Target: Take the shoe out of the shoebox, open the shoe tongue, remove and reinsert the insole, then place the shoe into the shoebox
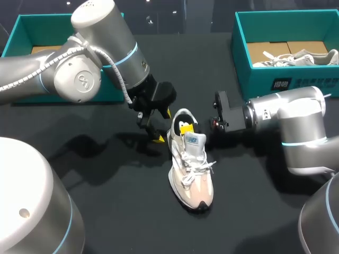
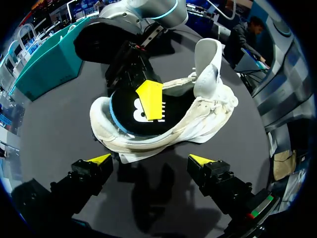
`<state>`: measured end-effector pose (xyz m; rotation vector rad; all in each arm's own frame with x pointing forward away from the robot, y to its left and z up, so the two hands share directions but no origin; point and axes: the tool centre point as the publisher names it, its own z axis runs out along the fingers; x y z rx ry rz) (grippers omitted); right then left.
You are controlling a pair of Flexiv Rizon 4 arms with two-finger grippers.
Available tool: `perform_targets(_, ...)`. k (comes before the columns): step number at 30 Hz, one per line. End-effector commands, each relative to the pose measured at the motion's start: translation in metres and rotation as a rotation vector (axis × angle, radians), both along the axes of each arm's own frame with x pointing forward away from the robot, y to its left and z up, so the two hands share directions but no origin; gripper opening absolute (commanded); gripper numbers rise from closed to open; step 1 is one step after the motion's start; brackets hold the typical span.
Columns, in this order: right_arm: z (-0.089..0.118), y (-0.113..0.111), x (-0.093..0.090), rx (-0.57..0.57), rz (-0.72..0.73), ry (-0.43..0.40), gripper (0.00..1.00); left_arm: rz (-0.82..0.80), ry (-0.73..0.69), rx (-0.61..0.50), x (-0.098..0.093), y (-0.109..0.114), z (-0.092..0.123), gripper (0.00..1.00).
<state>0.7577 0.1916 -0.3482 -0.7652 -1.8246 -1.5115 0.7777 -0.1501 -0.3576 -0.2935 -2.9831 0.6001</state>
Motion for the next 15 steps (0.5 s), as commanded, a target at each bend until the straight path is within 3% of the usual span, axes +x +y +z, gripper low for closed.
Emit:
perform_targets(1,0.001,0.0,-0.014,-0.024,-0.013,-0.006,0.0,-0.001,-0.001,0.001,-0.001,0.001,0.001,1.0)
perform_targets(2,0.004,0.001,-0.013,-0.023,-0.013,-0.017,0.06,-0.001,-0.001,0.001,-0.001,0.001,0.001,1.0)
perform_targets(4,0.012,0.003,-0.01,-0.021,-0.014,-0.043,0.28,-0.001,-0.001,0.001,-0.001,0.001,0.001,1.0)
perform_targets(6,0.021,0.004,-0.006,-0.018,-0.015,-0.076,0.38,-0.001,-0.001,0.001,-0.001,0.001,0.001,1.0)
perform_targets(10,0.033,0.006,0.003,-0.019,-0.002,-0.12,0.37,-0.001,-0.001,0.001,-0.001,0.001,0.001,1.0)
perform_targets(15,0.034,0.008,0.017,-0.028,0.015,-0.131,0.36,-0.001,-0.001,0.001,-0.001,0.001,0.001,1.0)
